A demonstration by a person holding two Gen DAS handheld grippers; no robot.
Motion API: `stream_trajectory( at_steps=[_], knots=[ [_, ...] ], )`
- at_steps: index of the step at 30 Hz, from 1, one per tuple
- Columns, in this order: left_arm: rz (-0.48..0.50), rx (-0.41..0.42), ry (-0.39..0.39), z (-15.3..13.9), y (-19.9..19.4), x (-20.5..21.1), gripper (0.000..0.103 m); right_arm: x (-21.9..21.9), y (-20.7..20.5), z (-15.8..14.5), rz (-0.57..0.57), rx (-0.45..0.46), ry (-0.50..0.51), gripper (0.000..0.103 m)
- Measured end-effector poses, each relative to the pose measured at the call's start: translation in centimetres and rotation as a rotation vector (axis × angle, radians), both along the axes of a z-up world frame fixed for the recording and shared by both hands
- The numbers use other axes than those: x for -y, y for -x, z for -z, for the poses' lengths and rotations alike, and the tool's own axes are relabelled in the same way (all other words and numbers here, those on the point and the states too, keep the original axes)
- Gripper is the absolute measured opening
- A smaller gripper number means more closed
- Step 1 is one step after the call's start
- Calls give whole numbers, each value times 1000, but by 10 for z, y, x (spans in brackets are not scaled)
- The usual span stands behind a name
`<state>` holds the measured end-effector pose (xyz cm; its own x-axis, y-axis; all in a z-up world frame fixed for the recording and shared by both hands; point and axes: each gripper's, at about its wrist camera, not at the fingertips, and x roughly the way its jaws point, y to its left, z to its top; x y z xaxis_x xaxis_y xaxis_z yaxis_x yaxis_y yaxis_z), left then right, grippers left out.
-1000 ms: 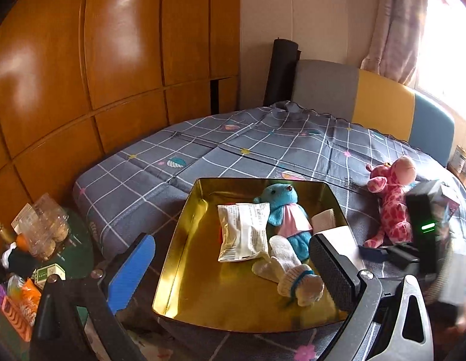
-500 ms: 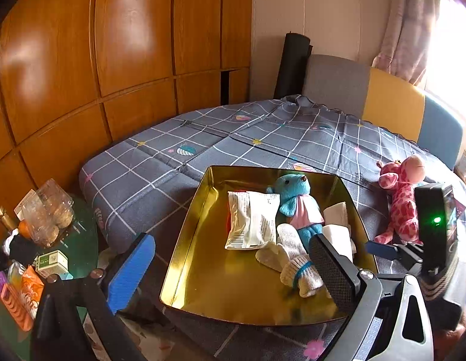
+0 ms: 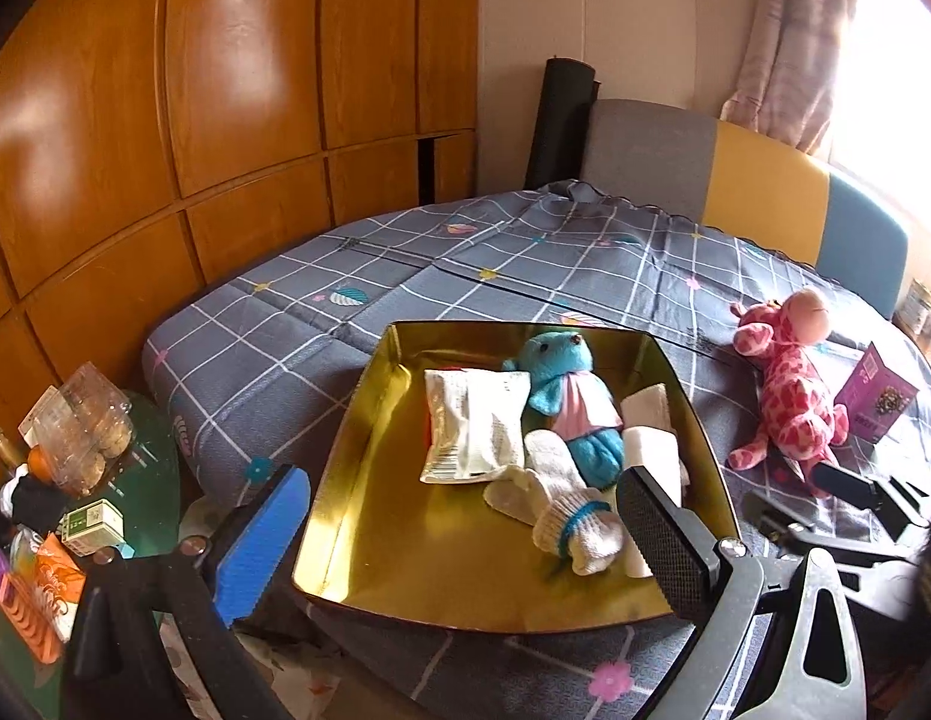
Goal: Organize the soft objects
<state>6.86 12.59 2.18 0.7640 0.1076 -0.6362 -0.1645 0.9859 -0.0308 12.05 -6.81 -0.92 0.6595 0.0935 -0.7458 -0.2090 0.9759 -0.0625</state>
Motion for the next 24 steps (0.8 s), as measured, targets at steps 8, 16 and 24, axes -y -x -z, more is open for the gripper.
stream_trajectory(
  at_steps=[8,16,24],
  knots=[
    [51,1,-2,1,-1,18,103,30,27,-22,98,86,44,75],
    [182,4,6,-1,-5,56,103,79,45,-28,218,92,35,75],
    [373,-15,-19,-4,-10,121,103,142,65,-23,358,65,50,75]
  ],
)
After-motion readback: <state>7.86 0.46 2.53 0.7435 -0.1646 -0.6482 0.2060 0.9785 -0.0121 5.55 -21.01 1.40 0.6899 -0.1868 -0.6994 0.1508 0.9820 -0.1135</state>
